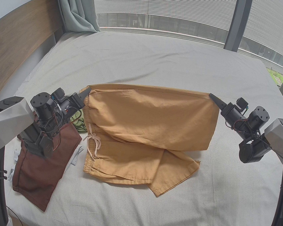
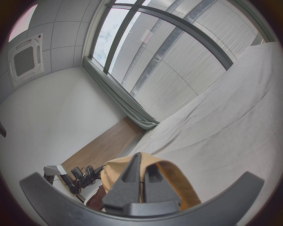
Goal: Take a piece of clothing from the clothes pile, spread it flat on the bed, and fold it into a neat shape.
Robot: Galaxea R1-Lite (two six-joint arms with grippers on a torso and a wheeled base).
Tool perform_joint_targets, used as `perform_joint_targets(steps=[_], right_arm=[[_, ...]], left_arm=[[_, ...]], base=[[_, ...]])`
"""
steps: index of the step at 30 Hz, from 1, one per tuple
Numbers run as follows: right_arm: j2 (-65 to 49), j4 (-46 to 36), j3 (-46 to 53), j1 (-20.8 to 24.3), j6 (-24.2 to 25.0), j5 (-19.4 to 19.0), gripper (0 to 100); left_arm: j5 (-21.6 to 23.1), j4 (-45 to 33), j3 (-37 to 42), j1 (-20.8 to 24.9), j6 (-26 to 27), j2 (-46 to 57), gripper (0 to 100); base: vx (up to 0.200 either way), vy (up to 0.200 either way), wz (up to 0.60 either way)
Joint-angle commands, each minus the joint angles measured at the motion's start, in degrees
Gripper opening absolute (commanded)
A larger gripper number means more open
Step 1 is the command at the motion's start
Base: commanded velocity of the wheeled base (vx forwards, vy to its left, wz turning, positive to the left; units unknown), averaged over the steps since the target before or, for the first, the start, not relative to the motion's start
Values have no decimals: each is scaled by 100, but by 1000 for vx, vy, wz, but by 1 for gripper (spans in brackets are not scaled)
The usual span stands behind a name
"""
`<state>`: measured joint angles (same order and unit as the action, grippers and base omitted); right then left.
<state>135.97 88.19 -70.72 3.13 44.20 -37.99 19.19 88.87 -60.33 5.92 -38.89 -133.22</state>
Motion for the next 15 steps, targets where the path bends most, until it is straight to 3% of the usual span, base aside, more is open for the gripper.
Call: perform_joint_targets(steps=[1,15], right_arm=[[456,6,-469,3,1,-7,0],[975,-188,-1392,12,1,-7,0]], left_arm=[[6,-1,-260,32,-49,-240,0],[6,-1,-1068,23,-348,-776,0]], base=[[0,0,0],[0,0,0]])
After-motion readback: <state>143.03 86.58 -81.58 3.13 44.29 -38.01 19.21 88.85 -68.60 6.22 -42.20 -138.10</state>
